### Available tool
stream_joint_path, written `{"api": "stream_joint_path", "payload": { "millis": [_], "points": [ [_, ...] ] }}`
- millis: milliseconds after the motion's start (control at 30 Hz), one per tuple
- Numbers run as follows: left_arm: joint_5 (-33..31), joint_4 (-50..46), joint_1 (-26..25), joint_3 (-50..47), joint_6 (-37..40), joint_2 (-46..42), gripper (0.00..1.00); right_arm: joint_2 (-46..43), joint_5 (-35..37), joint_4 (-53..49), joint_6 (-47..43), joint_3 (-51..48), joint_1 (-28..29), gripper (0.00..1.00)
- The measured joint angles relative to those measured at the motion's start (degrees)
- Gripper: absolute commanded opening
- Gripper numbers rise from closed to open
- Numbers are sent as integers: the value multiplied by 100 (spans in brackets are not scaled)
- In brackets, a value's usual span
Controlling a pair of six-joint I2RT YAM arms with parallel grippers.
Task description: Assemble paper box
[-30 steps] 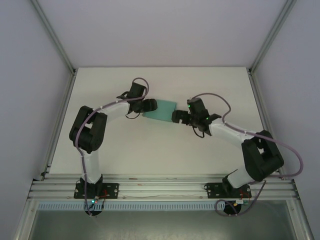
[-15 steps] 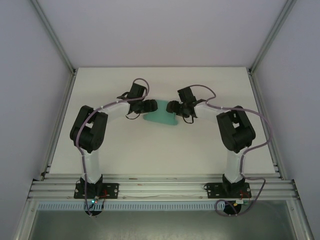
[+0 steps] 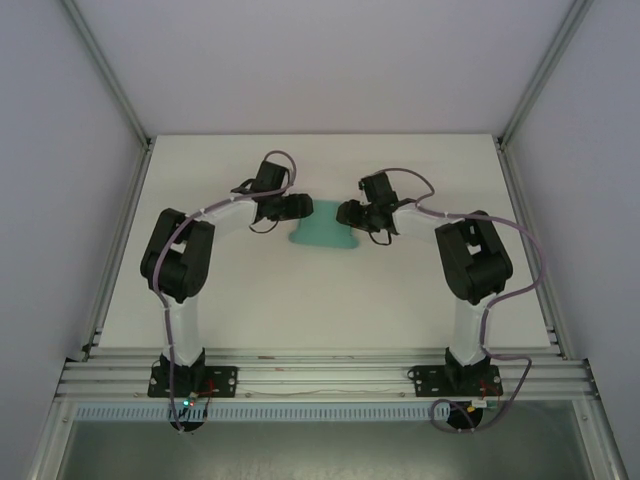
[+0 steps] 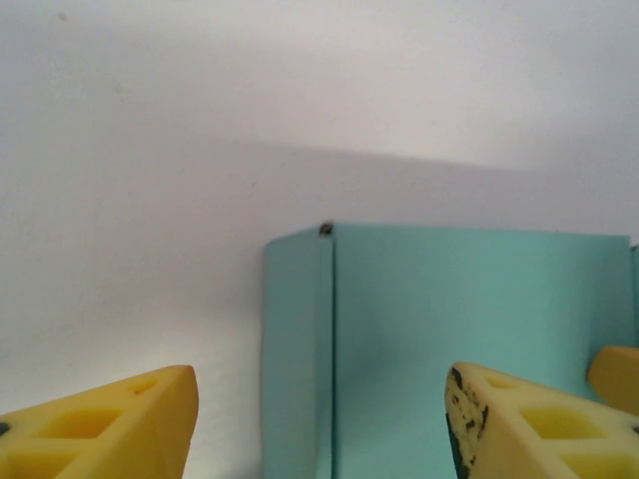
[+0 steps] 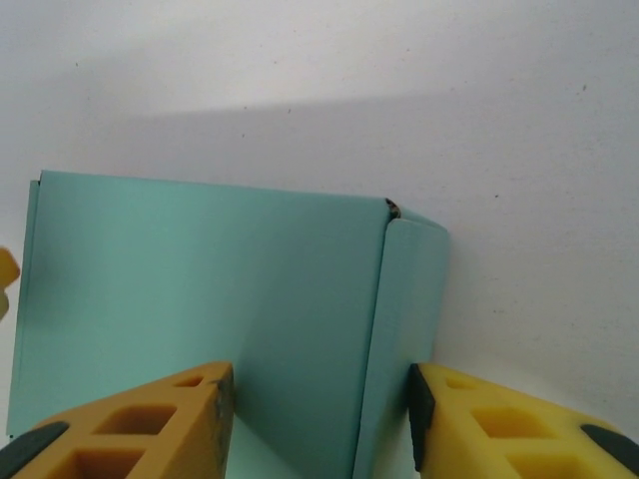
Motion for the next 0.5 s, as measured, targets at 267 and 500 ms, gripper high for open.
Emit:
{"api": "stream_joint_path", "payload": {
  "millis": [267, 500],
  "points": [
    [614, 243, 48, 17, 109, 289, 44, 42, -321, 17, -127, -13, -166, 62],
    [1419, 1394, 378, -739, -358, 199, 27, -116, -682, 195, -2, -433, -415, 78]
  ]
}}
